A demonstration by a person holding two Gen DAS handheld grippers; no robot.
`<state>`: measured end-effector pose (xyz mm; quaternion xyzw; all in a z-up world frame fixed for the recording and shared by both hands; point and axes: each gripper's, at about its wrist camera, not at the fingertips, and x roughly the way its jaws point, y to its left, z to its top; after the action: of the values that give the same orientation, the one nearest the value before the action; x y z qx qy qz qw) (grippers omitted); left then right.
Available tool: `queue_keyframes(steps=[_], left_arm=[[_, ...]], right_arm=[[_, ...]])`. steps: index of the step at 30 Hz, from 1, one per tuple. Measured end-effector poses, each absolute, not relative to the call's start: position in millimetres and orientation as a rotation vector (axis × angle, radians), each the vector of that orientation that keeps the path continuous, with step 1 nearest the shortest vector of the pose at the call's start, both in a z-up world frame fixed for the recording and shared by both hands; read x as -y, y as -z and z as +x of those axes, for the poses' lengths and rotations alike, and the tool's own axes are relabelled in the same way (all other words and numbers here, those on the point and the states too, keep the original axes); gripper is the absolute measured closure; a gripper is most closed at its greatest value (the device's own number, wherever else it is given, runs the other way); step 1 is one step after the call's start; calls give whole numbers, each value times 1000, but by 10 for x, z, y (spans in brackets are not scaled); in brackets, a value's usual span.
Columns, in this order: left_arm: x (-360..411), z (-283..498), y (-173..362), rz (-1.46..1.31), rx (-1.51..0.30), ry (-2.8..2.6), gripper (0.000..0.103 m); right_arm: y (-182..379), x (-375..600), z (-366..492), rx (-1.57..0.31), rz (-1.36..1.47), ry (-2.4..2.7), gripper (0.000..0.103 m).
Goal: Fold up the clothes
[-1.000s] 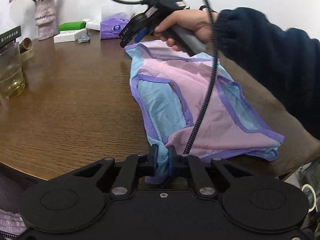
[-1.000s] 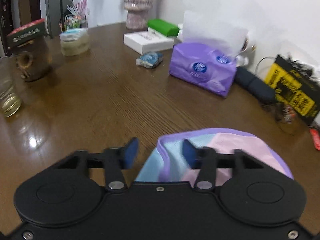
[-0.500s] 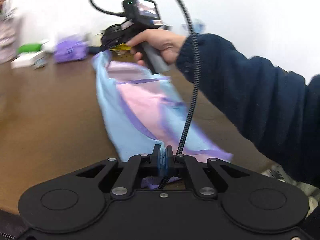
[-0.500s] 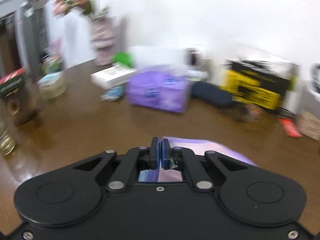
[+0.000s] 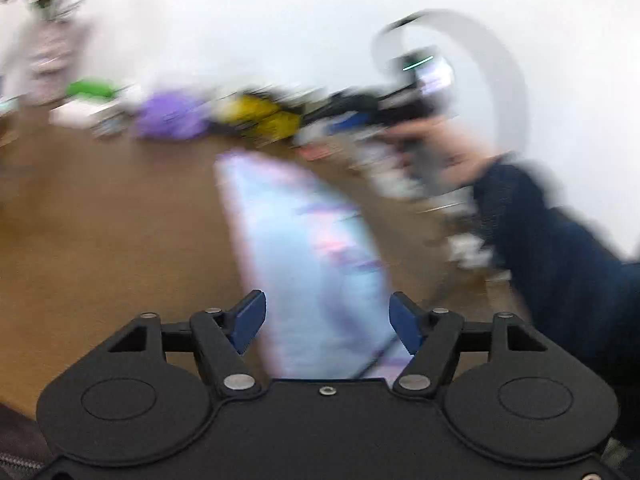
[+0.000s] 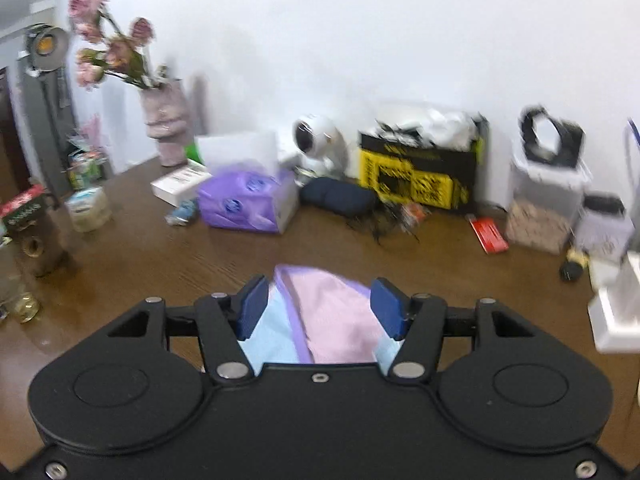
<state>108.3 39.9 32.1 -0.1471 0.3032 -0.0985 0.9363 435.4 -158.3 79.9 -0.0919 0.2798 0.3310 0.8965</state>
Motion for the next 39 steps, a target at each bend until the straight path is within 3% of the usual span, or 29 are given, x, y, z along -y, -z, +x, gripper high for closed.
queue_keyframes(steps=[7,10,11,12,20,21,22,23,24,25,27,36,38,39], left_arm=[[-297,1326,-61,-300,-769,179,42],[-291,1368,17,-297,-805,186,63],[-293,1365,35,-287,-801,185,79],[-302,1358,49,-282,-806,192,83],[-445,1369,96,-318,-816,215,89],[-471,1378,100,-321,-815,220,89],[-476,1380,100,-321,-815,223,89],[-485,1386,101,-319,-814,226,90],[-488,1385,98,-314,-813,228,94],[-492,1385,97,-310,-812,229,96],[-527,1395,105,-302,-803,213,103],[-628,1412,81,-277,-762,151,103],[-641,1404,63,-291,-756,150,103],[-641,1382,43,-300,-751,145,102]], right_arm=[[-803,1353,4485,-580,-264,-721,39],[-652,1140,4695,-601,-280,-701,40],[-601,1068,4765,-608,-286,-694,40],[-551,999,4834,-615,-291,-688,43],[-202,631,5284,-700,-275,-700,48],[-173,613,5314,-703,-266,-698,51],[-143,596,5344,-707,-257,-696,66],[-114,578,5374,-711,-248,-693,74],[-84,560,5404,-715,-239,-691,93],[-55,542,5434,-718,-229,-689,98],[4,506,5494,-726,-211,-684,98],[63,455,5853,-686,-65,-588,98],[97,420,5876,-699,-81,-580,93],[111,404,5885,-704,-89,-576,84]])
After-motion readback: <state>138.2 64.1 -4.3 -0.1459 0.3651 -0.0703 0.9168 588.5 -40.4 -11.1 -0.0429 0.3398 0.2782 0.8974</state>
